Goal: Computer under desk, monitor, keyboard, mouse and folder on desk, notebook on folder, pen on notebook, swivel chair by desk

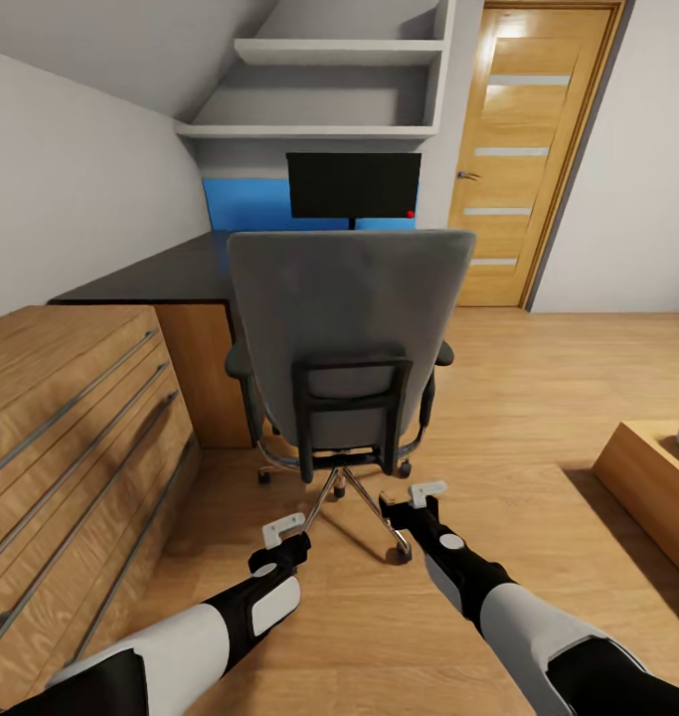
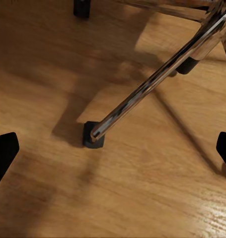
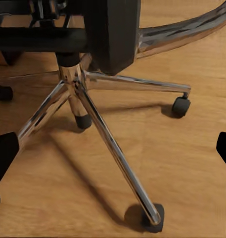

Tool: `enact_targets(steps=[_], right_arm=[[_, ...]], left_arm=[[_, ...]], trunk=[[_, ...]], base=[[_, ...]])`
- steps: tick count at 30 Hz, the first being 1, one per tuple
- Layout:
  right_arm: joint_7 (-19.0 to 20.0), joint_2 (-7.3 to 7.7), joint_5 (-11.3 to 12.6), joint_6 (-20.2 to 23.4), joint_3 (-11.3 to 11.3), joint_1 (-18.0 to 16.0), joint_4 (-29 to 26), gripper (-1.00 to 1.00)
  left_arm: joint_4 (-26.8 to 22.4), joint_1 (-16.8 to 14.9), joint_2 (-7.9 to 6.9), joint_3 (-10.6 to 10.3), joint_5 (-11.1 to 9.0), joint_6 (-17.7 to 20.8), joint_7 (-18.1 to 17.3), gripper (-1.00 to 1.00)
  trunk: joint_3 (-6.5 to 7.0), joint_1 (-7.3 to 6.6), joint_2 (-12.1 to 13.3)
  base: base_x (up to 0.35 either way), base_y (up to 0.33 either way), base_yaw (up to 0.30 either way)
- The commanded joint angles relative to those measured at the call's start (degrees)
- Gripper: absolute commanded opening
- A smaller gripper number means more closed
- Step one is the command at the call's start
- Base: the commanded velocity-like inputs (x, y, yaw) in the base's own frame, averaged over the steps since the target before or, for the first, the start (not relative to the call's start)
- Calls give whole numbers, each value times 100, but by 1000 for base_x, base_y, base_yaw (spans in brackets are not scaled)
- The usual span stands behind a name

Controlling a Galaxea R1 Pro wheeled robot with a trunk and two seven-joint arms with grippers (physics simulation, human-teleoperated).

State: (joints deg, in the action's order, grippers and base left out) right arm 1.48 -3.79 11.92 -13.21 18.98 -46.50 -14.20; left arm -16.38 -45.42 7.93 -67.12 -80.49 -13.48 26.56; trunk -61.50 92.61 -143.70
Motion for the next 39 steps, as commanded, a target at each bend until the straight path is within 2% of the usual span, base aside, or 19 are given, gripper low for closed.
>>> enact_targets(steps=[1, 4, 5, 10, 39], right_arm=[[31, 1, 21, -78, 28, -4, 49, 100], [71, 1, -73, -255, 26, -7, 172, 100], [87, -6, -112, -341, 26, -6, 219, 100], [89, -8, -119, -356, 27, -5, 224, 100], [90, -8, -111, -367, 27, -6, 207, 100]], left_arm=[[-6, -7, -2, -50, -55, -31, 25, 100], [-6, -8, -2, -57, -55, -31, 25, 100], [-8, -8, 5, -120, -53, -31, 24, 100], [-8, -8, 7, -173, -32, -31, 32, 100], [-7, -8, 7, -179, -20, -31, 33, 100]], trunk=[[-5, -1, -2], [-5, -1, -2], [-5, -1, -2], [-5, -1, -2], [-5, -1, -2]], base=[[5, 0, 0], [42, 0, 0], [291, 0, 0], [309, 0, 0], [326, 0, 0]])
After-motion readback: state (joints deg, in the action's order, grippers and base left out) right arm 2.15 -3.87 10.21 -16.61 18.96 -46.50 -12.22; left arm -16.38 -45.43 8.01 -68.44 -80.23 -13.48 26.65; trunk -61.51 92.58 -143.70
